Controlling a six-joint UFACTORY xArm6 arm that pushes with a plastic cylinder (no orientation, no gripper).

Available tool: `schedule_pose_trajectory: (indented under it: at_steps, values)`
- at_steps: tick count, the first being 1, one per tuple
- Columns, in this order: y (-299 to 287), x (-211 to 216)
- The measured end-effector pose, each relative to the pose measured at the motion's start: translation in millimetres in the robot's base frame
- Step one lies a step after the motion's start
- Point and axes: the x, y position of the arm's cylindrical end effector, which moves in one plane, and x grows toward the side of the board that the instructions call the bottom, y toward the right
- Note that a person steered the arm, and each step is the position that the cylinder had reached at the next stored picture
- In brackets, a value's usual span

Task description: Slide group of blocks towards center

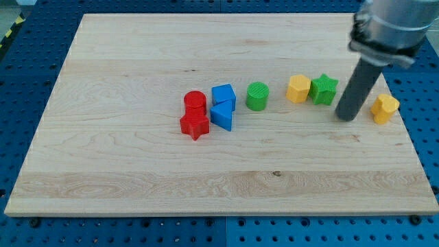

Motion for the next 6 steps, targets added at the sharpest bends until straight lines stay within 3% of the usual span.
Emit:
schedule_pose_trajectory:
  at_steps: [2, 6]
  values:
    - [0.3, -30.7]
    - [-77.8, -37.4]
